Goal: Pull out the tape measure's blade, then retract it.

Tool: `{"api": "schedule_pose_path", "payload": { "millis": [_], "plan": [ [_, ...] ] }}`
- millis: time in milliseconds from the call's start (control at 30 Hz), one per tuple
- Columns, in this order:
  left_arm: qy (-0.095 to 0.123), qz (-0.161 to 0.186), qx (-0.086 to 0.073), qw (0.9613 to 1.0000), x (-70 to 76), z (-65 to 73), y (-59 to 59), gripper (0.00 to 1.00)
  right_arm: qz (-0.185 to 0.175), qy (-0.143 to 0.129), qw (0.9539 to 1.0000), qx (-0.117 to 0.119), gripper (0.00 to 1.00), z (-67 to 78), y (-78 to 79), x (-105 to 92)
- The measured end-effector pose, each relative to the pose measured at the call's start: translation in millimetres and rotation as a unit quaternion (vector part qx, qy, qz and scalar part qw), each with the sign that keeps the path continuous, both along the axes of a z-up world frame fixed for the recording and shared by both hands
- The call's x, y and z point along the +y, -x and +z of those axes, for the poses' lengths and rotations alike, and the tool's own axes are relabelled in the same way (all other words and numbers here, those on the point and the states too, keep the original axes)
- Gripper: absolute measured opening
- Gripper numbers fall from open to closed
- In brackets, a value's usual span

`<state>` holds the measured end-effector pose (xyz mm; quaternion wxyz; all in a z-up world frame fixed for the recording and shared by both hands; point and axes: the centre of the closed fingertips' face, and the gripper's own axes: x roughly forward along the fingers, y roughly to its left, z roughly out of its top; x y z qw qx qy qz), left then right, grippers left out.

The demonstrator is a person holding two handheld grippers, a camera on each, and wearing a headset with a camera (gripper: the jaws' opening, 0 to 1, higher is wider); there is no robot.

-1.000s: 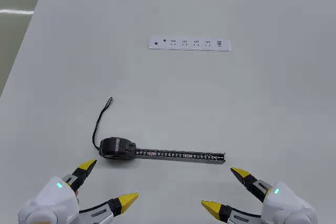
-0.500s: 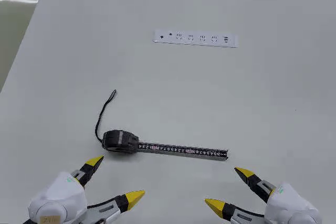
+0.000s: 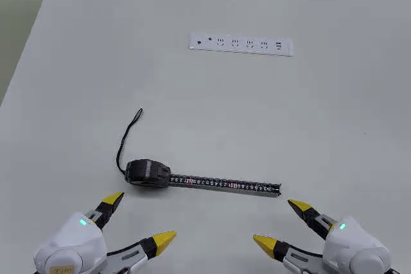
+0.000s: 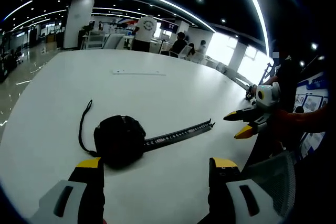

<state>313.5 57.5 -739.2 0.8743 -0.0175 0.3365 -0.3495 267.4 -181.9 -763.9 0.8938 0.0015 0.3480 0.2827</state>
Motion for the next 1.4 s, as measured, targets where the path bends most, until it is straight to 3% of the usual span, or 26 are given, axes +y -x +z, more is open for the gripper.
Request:
{"api": "schedule_pose_path", "payload": {
  "millis": [200,467,633,800,1033,1133,1267,1300,1400],
  "plan": [
    [0.001,0.055,0.011,0.9984,13.2,-5.4,-18.5,0.79,0.019,0.034,0.9992,0.008,0.61,-16.1,-15.1,-19.7],
    [0.001,0.071,0.015,0.9974,5.0,-10.5,-36.6,0.79,0.059,0.066,0.9959,0.017,0.52,-33.0,-37.0,-29.7],
    [-0.006,0.078,0.021,0.9967,-1.7,-17.0,-46.7,0.79,0.115,0.105,0.9875,0.025,0.48,-44.0,-43.3,-30.4],
    [-0.003,0.088,0.033,0.9956,-5.5,-22.7,-51.5,0.78,0.179,0.137,0.9741,0.024,0.46,-52.4,-48.6,-27.7],
    [-0.016,0.103,0.034,0.9939,-3.8,-28.7,-55.9,0.77,0.241,0.167,0.9558,0.02,0.39,-57.0,-53.7,-24.6],
    [-0.018,0.104,0.034,0.9938,-3.6,-29.2,-56.1,0.77,0.245,0.17,0.9544,0.02,0.36,-57.5,-53.8,-24.7],
    [-0.027,0.116,0.042,0.992,-4.8,-36.9,-59.3,0.74,0.274,0.184,0.9437,0.015,0.33,-60.7,-55.4,-20.6],
    [-0.035,0.137,0.043,0.989,-3.9,-40.1,-62.4,0.74,0.28,0.182,0.9424,0.017,0.31,-61.1,-54.4,-21.3],
    [-0.04,0.152,0.045,0.9866,-5.3,-42.7,-65.6,0.74,0.288,0.169,0.9424,0.022,0.21,-61.2,-48.8,-19.5]
  ]
}}
